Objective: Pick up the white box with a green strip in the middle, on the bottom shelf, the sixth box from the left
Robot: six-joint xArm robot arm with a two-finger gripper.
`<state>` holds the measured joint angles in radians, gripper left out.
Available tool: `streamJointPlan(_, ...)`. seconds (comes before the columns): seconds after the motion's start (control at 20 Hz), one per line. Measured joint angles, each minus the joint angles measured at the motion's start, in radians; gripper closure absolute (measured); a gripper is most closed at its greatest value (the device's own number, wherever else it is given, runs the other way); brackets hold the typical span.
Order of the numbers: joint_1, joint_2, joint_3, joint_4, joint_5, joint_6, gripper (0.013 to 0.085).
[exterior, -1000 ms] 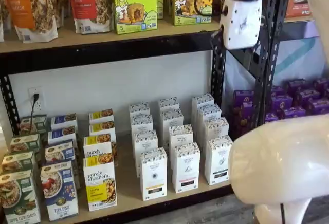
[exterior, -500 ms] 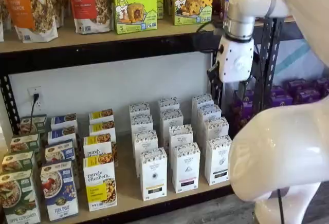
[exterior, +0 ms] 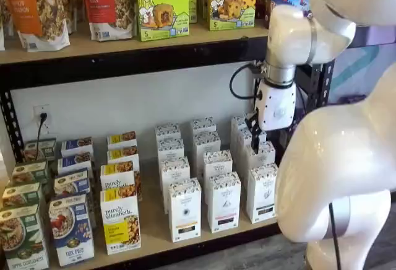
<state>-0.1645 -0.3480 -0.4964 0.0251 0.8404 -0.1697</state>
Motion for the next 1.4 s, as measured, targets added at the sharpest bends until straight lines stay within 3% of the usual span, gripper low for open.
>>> streamJointPlan(0.15, 0.003, 0.080, 0.023, 0.013, -0.125, -0.010, 0.0130)
streamJointPlan(0.25, 0.006, 0.129, 0.048, 0.064, -0.225, -0.053, 0.0130)
streamJointPlan(0.3, 0.012, 0.163, 0.061, 0.067, -0.286, -0.051, 0.0130)
streamJointPlan(0.55, 0.029, 0.314, 0.061, 0.004, -0.435, 0.014, 0.0130)
streamJointPlan(0.7, 0.032, 0.391, 0.053, 0.036, -0.523, -0.015, 0.0130)
streamJointPlan(0.85, 0.020, 0.473, 0.021, -0.027, -0.562, 0.033, 0.0130)
streamJointPlan(1.05, 0.001, 0.612, -0.046, -0.033, -0.617, 0.019, 0.0130)
streamJointPlan(1.4, -0.054, 0.790, -0.197, -0.158, -0.642, 0.086, 0.0130)
